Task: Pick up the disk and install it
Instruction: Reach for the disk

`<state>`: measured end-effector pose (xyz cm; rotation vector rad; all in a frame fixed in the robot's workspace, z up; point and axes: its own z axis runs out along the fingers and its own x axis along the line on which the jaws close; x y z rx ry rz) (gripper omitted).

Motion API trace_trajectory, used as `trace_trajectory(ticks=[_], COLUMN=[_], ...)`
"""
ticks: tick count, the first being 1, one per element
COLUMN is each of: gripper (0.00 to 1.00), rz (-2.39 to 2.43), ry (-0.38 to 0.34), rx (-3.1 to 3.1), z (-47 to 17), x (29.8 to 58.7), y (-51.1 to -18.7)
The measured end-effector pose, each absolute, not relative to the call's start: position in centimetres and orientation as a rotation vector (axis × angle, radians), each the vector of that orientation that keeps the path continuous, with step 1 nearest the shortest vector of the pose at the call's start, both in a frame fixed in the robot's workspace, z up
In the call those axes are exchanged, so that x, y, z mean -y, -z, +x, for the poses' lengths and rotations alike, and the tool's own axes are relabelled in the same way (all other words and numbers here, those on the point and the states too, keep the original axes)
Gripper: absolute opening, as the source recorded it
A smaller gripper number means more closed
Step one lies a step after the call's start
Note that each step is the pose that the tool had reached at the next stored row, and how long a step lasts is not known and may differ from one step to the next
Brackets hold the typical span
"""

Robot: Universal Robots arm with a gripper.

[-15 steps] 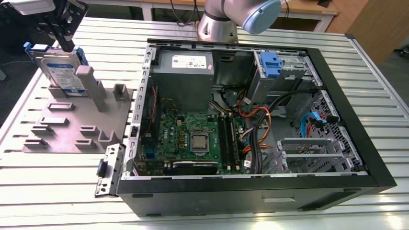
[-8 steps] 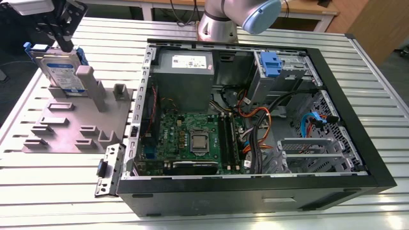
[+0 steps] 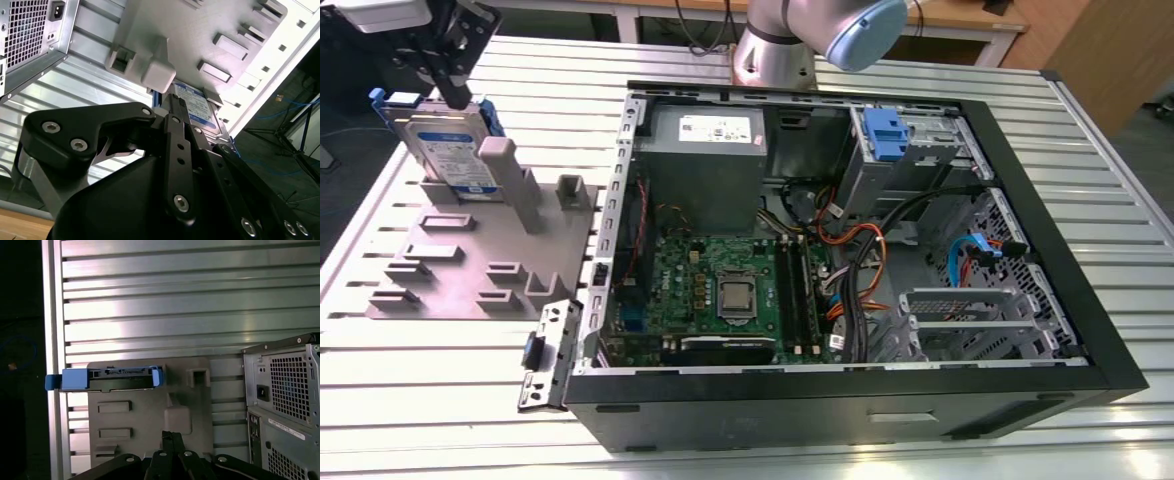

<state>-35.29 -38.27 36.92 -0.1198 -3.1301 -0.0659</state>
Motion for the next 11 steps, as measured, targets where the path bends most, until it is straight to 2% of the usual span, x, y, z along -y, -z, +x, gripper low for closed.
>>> trace_trajectory(ticks=[11], gripper=[0.11], rz=[-0.12], ry=[0.065], rx=[3.123], z=[-35.44], x=[38.27], y=[-36.85])
